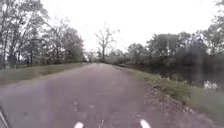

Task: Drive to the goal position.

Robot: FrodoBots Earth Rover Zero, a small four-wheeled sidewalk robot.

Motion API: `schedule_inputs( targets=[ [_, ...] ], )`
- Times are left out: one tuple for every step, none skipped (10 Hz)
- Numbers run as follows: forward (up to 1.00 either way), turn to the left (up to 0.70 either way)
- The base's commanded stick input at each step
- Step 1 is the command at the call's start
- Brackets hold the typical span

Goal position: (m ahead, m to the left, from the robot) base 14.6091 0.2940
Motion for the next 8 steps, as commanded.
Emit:
schedule_inputs(
  targets=[
    [0.70,0.35],
    [0.70,0.25],
    [0.70,0.14],
    [0.70,0.02],
    [0.70,0.00],
    [0.70,0.00],
    [0.70,0.00],
    [0.70,0.00]
  ],
)
